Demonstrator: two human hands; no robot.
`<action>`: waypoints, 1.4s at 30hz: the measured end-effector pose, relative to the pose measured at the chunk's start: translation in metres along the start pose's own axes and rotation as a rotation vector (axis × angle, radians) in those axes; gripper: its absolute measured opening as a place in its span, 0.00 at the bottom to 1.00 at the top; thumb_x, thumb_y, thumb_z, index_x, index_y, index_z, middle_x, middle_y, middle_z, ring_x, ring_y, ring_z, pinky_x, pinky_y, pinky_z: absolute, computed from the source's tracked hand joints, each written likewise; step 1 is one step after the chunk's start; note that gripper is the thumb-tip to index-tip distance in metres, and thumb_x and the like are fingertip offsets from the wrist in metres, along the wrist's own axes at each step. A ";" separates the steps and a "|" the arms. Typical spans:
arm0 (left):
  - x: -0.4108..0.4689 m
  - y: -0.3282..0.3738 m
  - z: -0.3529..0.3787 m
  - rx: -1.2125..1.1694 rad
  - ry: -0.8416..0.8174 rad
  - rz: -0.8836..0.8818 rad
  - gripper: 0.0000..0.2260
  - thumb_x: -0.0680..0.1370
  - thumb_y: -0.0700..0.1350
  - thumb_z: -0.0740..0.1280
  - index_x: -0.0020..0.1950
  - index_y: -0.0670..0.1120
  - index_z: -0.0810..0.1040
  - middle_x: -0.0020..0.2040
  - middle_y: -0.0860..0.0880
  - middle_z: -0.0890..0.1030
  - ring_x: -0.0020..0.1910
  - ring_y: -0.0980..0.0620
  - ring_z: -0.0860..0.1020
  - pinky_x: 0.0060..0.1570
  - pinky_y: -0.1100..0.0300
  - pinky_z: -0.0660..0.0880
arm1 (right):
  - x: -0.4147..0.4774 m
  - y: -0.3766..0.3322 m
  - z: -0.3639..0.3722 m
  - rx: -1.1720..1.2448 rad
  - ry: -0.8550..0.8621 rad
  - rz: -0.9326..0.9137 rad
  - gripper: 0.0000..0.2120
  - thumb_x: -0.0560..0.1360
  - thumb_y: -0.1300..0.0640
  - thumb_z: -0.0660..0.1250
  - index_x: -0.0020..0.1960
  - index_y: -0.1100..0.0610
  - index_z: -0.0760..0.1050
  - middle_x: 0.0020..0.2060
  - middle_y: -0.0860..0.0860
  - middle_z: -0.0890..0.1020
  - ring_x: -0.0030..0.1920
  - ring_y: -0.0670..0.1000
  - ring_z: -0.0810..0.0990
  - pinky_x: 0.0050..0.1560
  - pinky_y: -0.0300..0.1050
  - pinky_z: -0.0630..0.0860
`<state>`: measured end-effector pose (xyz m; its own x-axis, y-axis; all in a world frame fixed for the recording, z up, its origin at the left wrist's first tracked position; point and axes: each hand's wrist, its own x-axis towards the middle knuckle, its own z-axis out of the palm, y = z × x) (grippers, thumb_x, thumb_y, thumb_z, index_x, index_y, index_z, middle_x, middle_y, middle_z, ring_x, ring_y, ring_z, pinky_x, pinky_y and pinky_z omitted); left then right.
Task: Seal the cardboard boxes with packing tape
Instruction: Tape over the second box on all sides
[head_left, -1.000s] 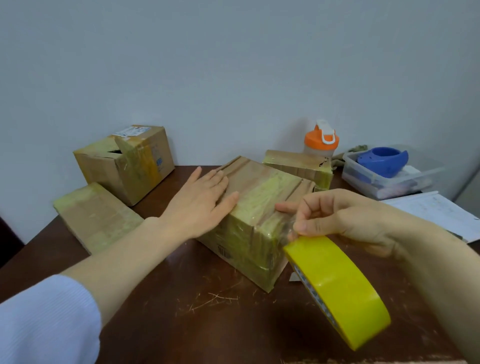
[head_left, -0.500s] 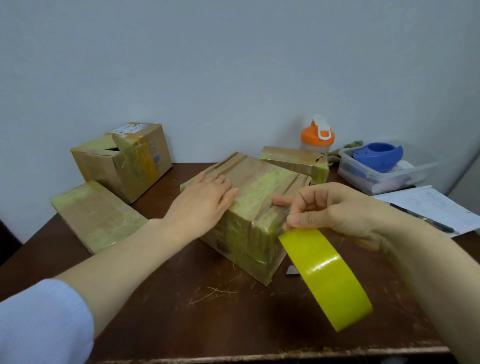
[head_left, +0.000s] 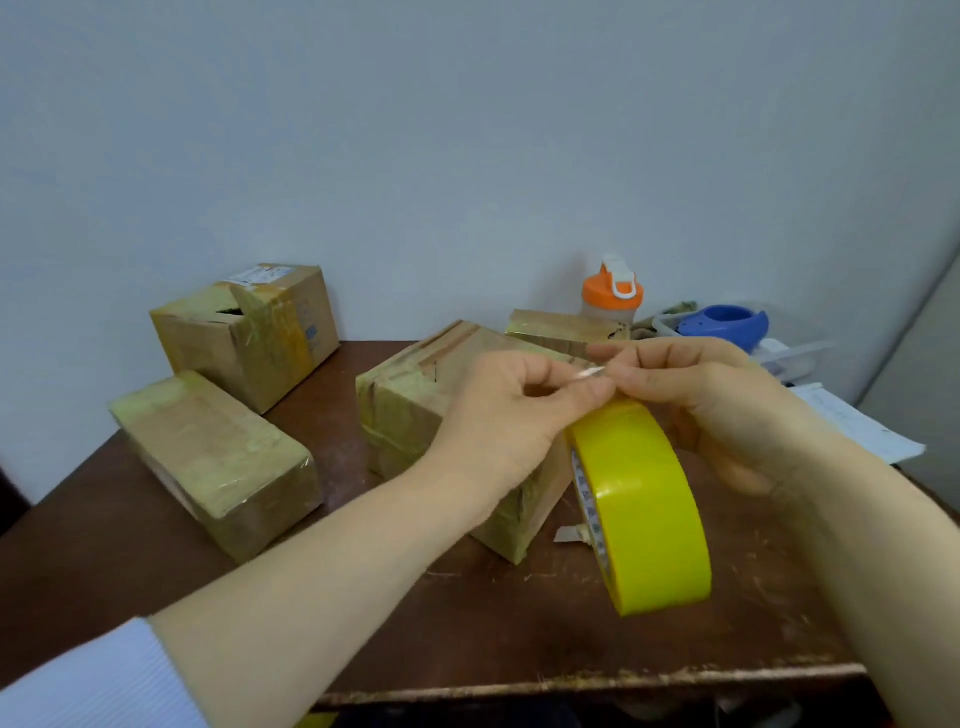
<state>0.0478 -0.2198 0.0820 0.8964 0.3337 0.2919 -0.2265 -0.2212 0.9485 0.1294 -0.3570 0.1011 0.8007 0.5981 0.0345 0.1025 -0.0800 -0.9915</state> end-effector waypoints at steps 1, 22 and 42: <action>0.001 0.000 0.004 0.051 0.046 0.076 0.05 0.72 0.44 0.74 0.36 0.52 0.83 0.37 0.54 0.84 0.39 0.59 0.81 0.42 0.63 0.78 | -0.002 -0.001 0.001 0.030 0.027 -0.025 0.06 0.72 0.61 0.67 0.39 0.60 0.82 0.45 0.54 0.84 0.43 0.57 0.81 0.48 0.56 0.75; 0.068 0.027 -0.066 0.385 0.290 0.002 0.10 0.72 0.39 0.71 0.33 0.36 0.78 0.29 0.40 0.78 0.26 0.48 0.76 0.30 0.56 0.77 | -0.017 -0.015 0.045 0.306 -0.155 -0.130 0.13 0.59 0.51 0.75 0.40 0.58 0.84 0.41 0.56 0.86 0.41 0.54 0.85 0.43 0.49 0.82; -0.022 -0.066 -0.034 0.199 0.252 -0.303 0.13 0.74 0.46 0.71 0.29 0.48 0.81 0.46 0.55 0.81 0.52 0.57 0.76 0.50 0.58 0.72 | -0.036 0.024 0.027 0.202 -0.126 0.237 0.21 0.52 0.54 0.76 0.43 0.63 0.84 0.40 0.61 0.85 0.36 0.56 0.84 0.33 0.43 0.79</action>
<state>0.0295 -0.1812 0.0172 0.7845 0.6183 0.0483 0.1320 -0.2427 0.9611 0.0875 -0.3591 0.0728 0.7077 0.6766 -0.2033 -0.2069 -0.0767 -0.9754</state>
